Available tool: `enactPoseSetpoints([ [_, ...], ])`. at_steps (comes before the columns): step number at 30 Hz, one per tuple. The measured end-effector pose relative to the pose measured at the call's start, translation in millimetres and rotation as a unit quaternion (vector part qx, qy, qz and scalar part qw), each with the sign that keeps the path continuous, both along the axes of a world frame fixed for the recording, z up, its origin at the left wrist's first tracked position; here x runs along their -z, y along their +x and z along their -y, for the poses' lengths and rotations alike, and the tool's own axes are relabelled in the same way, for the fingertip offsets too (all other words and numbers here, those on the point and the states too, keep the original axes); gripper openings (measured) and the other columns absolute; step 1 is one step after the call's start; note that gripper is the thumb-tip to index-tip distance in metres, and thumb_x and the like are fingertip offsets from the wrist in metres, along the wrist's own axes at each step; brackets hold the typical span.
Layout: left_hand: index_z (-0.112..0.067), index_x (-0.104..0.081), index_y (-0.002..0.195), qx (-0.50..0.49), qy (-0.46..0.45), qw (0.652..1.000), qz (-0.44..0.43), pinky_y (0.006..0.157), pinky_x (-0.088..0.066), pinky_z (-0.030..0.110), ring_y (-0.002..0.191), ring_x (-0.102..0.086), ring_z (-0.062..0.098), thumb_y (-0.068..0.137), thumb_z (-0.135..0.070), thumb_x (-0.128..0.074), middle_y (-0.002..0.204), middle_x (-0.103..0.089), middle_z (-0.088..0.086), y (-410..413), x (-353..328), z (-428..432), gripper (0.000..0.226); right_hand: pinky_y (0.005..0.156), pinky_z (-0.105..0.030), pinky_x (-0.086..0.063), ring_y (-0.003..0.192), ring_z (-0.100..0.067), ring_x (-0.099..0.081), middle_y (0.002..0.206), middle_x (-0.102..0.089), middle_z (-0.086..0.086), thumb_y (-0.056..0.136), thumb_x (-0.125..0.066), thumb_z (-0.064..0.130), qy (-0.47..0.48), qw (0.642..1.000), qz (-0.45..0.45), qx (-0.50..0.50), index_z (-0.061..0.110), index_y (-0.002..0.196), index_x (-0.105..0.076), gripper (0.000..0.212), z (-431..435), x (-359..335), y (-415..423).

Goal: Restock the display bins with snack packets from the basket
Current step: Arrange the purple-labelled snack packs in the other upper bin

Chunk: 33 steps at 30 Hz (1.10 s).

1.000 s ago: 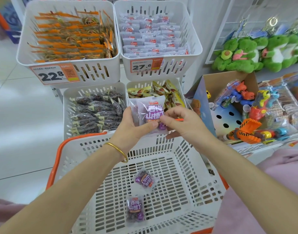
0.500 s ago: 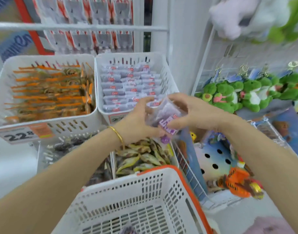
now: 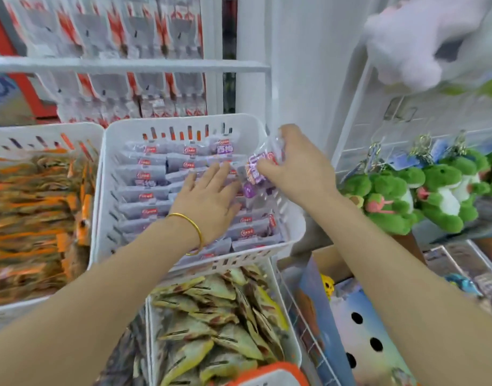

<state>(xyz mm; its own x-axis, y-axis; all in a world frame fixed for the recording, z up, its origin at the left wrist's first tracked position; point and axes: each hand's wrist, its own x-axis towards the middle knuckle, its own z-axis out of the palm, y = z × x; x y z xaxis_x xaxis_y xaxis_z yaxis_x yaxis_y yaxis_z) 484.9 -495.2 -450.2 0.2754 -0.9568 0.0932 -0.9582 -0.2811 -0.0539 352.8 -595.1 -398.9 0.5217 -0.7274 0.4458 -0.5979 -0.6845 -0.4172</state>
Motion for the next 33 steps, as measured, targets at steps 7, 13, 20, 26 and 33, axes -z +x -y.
enactPoseSetpoints([
  [7, -0.022, -0.026, 0.144, 0.004, -0.041, 0.999, -0.013, 0.118, -0.002, 0.043, 0.146, 0.004, 0.017, 0.099, -0.043, -0.027, 0.159, 0.003, 0.001, 1, 0, -9, 0.049, 0.082, -0.037, -0.045, 0.103, -0.028, -0.053, 0.119, -0.046, -0.009, 0.086, -0.056, 0.047, -0.013, 0.999, -0.003, -0.032, 0.015, 0.130, -0.042, 0.056, -4, 16, -1],
  [13, -0.022, -0.027, 0.144, 0.012, -0.037, 0.998, -0.049, 0.118, 0.000, 0.044, 0.146, 0.004, 0.016, 0.097, -0.045, -0.032, 0.159, 0.000, 0.000, 1, -5, -10, 0.052, 0.084, -0.038, -0.049, 0.098, -0.019, -0.056, 0.111, -0.057, -0.001, 0.081, -0.069, 0.035, 0.070, 0.989, 0.114, -0.069, 0.019, 0.122, -0.050, 0.048, -6, 16, -5],
  [20, -0.021, -0.012, 0.149, 0.021, -0.059, 0.996, -0.063, 0.118, 0.000, 0.044, 0.145, 0.007, 0.014, 0.098, -0.038, -0.033, 0.159, 0.001, -0.002, -6, -10, -4, 0.057, 0.063, -0.036, -0.043, 0.076, -0.023, -0.055, 0.085, -0.055, -0.002, 0.082, -0.065, 0.030, 0.195, 0.908, 0.370, 0.031, 0.021, 0.090, -0.044, 0.024, 6, 18, -17],
  [26, -0.029, 0.001, 0.149, 0.072, -0.094, 0.989, -0.091, 0.117, 0.000, 0.048, 0.145, 0.003, 0.012, 0.100, -0.032, -0.030, 0.158, -0.009, -0.007, -24, -15, 20, 0.059, 0.068, -0.051, -0.052, 0.063, 0.000, -0.050, 0.076, -0.046, 0.013, 0.089, -0.060, 0.019, 0.119, 0.885, 0.447, 0.052, 0.015, 0.099, -0.041, 0.021, 4, 13, -23],
  [33, -0.036, -0.017, 0.147, 0.051, -0.046, 0.998, -0.004, 0.116, 0.001, 0.051, 0.144, 0.013, 0.021, 0.099, -0.042, -0.022, 0.158, 0.005, 0.000, -21, -2, 19, 0.048, 0.072, -0.053, -0.051, 0.078, -0.023, -0.055, 0.082, -0.047, 0.010, 0.089, -0.050, 0.010, 0.106, 0.921, 0.375, -0.010, 0.015, 0.112, -0.037, 0.027, 8, 13, -5],
])
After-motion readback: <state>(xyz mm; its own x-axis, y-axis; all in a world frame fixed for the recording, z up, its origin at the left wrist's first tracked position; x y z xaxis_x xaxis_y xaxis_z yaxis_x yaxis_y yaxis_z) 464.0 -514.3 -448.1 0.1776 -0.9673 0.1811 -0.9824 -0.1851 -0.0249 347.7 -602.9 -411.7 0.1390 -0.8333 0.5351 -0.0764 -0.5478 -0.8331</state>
